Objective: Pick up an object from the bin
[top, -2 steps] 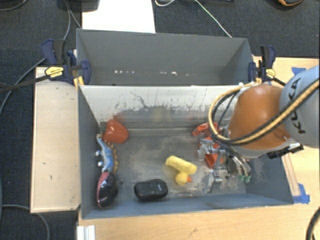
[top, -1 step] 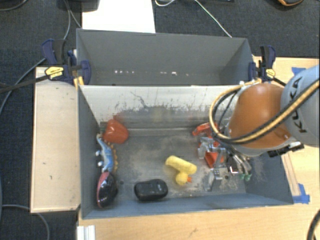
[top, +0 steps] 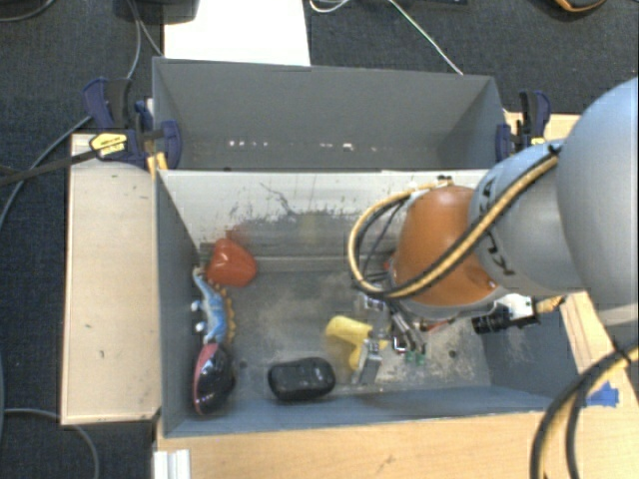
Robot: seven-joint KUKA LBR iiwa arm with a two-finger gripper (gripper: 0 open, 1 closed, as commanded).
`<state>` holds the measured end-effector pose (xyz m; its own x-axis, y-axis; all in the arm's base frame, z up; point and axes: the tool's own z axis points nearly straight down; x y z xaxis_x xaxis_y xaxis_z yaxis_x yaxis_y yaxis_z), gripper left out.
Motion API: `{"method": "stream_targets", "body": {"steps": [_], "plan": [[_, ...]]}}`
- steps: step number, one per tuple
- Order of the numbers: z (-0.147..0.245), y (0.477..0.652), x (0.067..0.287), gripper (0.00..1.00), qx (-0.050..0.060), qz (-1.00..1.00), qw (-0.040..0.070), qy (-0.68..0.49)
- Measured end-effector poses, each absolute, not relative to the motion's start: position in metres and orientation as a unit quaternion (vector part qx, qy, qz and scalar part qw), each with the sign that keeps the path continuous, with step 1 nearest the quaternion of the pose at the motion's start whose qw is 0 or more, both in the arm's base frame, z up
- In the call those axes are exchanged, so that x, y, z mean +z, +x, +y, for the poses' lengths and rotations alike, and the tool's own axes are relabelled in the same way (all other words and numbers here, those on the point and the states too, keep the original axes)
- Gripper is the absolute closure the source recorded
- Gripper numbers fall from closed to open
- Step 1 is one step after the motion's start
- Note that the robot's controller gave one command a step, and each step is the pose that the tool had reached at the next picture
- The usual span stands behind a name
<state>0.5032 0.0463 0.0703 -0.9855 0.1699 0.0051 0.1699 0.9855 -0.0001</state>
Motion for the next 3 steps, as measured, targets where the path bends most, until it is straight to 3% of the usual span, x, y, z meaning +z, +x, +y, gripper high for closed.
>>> {"method": "stream_targets", "body": {"steps": [1, 2, 3], "plan": [[0.052, 0.493, 0.121, 0.00, 0.000, -0.999, -0.003, 0.033], [0.077, 0.491, 0.100, 0.00, -0.001, -0.994, 0.002, -0.112], [0.072, 0.493, 0.070, 0.00, 0.000, -1.000, -0.003, -0.019]]}}
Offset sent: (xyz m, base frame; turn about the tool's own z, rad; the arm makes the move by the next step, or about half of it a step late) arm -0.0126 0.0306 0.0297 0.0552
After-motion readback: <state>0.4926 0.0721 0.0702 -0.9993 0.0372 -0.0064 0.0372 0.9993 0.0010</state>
